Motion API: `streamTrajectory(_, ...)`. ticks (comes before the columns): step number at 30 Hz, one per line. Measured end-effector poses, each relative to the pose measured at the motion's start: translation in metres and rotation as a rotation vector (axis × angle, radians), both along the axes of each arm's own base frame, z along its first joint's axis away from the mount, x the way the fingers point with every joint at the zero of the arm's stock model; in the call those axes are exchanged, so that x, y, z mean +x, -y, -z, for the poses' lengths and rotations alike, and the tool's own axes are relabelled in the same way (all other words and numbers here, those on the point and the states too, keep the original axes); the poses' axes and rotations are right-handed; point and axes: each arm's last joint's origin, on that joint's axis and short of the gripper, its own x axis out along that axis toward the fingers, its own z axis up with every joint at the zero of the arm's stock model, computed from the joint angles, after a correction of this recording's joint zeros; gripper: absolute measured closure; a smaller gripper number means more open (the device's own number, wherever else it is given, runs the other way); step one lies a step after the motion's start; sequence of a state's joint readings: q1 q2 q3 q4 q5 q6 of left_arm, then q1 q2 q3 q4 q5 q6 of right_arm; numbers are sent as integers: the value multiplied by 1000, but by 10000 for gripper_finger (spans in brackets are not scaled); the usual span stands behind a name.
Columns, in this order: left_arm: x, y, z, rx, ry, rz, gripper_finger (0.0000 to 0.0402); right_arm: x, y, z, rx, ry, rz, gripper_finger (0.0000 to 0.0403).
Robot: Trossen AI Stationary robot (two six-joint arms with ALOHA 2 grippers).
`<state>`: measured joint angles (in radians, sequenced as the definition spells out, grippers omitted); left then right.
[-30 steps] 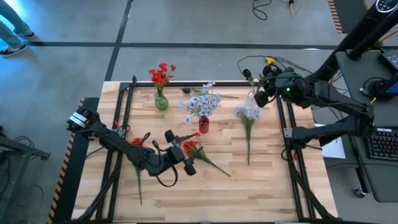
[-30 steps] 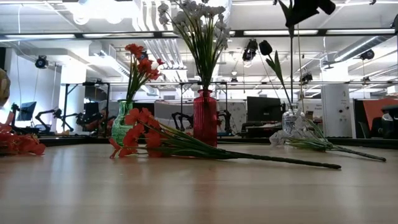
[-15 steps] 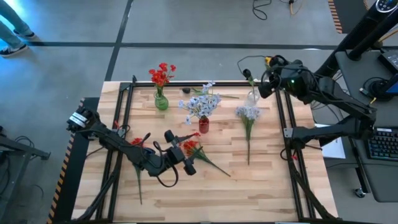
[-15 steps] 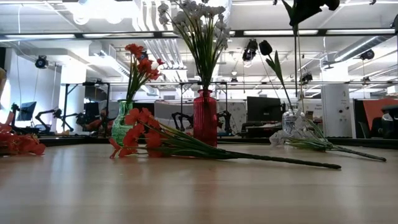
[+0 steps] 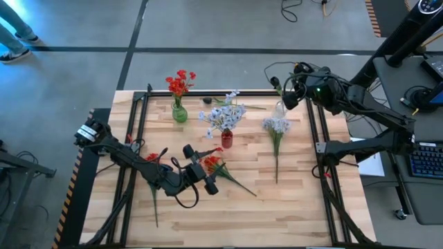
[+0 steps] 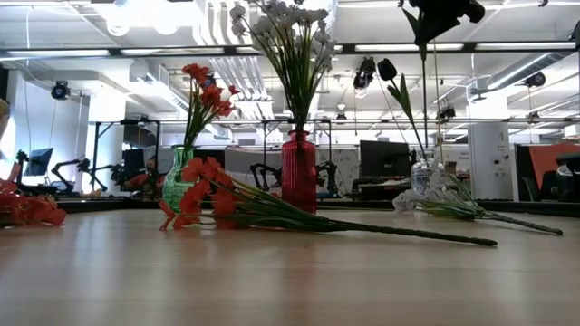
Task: Sort flowers into vase by color
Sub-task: Put the bottom black flower into the transparent vase
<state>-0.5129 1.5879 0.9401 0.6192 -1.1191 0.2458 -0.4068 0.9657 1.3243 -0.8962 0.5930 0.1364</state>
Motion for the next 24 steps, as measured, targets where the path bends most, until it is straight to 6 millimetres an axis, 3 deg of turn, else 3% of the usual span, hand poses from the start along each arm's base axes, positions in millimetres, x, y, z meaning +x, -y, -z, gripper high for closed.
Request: streamTrajectory(24,0,0,0,1,-3,0,151,22,9,19,50,-88,-13,390)
